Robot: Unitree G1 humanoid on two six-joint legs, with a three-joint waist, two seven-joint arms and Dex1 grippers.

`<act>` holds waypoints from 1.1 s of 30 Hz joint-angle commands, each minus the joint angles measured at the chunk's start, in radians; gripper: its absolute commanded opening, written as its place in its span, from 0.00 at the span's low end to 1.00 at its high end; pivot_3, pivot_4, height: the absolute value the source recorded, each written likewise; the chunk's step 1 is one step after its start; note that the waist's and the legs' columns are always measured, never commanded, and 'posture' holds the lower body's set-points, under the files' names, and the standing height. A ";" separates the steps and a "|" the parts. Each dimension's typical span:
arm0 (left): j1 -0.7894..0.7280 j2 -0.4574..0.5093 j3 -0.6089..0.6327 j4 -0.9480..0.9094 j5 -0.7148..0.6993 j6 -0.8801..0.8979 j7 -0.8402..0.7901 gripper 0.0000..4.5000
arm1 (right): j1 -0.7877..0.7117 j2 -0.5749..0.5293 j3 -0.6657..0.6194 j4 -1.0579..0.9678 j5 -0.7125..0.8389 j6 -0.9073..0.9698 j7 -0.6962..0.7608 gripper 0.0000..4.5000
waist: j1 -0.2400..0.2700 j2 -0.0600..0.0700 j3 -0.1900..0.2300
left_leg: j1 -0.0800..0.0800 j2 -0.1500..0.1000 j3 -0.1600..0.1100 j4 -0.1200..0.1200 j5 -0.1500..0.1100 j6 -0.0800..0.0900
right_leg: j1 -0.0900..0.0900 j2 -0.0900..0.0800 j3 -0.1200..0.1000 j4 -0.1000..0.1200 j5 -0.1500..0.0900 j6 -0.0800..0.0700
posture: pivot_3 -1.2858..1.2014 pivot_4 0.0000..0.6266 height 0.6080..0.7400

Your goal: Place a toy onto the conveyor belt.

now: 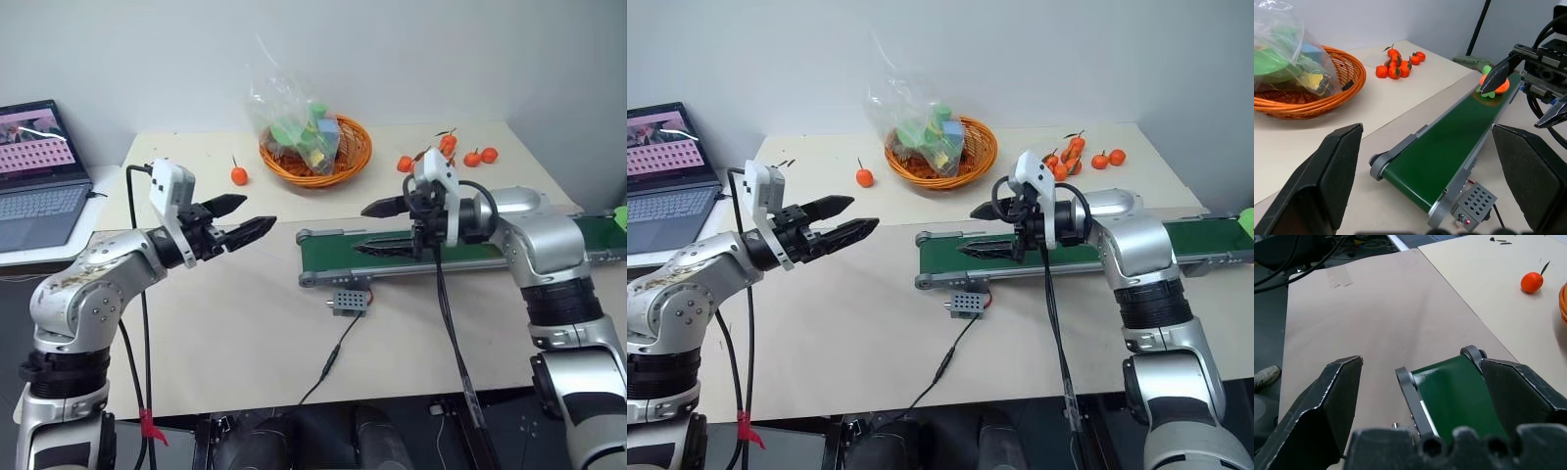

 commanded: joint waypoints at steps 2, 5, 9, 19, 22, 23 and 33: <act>-0.019 0.006 0.026 -0.032 0.003 -0.005 -0.003 0.99 | -0.032 0.004 -0.017 -0.010 0.000 -0.029 -0.001 1.00 | 0.000 0.000 0.000 | 0.000 0.000 0.000 0.000 0.000 0.000 | 0.000 0.000 0.000 0.000 0.000 0.000 | 0.52 0.24 1.00; -0.015 0.007 0.031 -0.038 0.002 -0.003 -0.003 0.99 | -0.032 0.005 -0.018 -0.010 0.001 -0.029 -0.002 1.00 | 0.002 0.000 0.000 | 0.000 0.000 0.000 0.000 0.000 0.000 | 0.000 0.000 0.000 0.000 0.000 0.000 | 0.52 0.24 1.00; -0.011 0.006 0.038 -0.040 -0.002 0.000 0.002 0.99 | -0.033 0.008 -0.019 -0.009 0.001 -0.029 -0.006 1.00 | 0.003 0.000 0.000 | 0.000 0.000 0.000 0.000 0.000 0.000 | 0.000 0.000 0.000 0.000 0.000 0.000 | 0.52 0.24 1.00; -0.013 0.000 0.042 -0.039 -0.006 0.003 0.012 0.99 | -0.030 0.008 -0.019 -0.012 0.003 -0.025 -0.009 1.00 | 0.003 0.000 0.000 | 0.000 0.000 0.000 0.000 0.000 0.000 | 0.000 0.000 0.000 0.000 0.000 0.000 | 0.52 0.24 1.00; -0.015 -0.004 0.047 -0.037 -0.009 0.003 0.015 0.99 | -0.031 0.007 -0.018 -0.011 0.002 -0.027 -0.009 1.00 | 0.003 0.000 0.000 | 0.000 0.000 0.000 0.000 0.000 0.000 | 0.000 0.000 0.000 0.000 0.000 0.000 | 0.52 0.24 1.00; -0.017 -0.004 0.048 -0.034 -0.008 0.002 0.015 0.99 | -0.033 0.007 -0.017 -0.007 0.000 -0.029 -0.009 1.00 | 0.003 0.000 0.000 | 0.000 0.000 0.000 0.000 0.000 0.000 | 0.000 0.000 0.000 0.000 0.000 0.000 | 0.52 0.24 1.00; -0.020 -0.012 0.050 -0.040 -0.006 0.009 0.020 0.99 | -0.032 0.004 -0.018 -0.002 -0.002 -0.034 -0.007 1.00 | 0.003 0.000 0.000 | 0.000 0.000 0.000 0.000 0.000 0.000 | 0.000 0.000 0.000 -0.001 0.000 0.000 | 0.52 0.24 1.00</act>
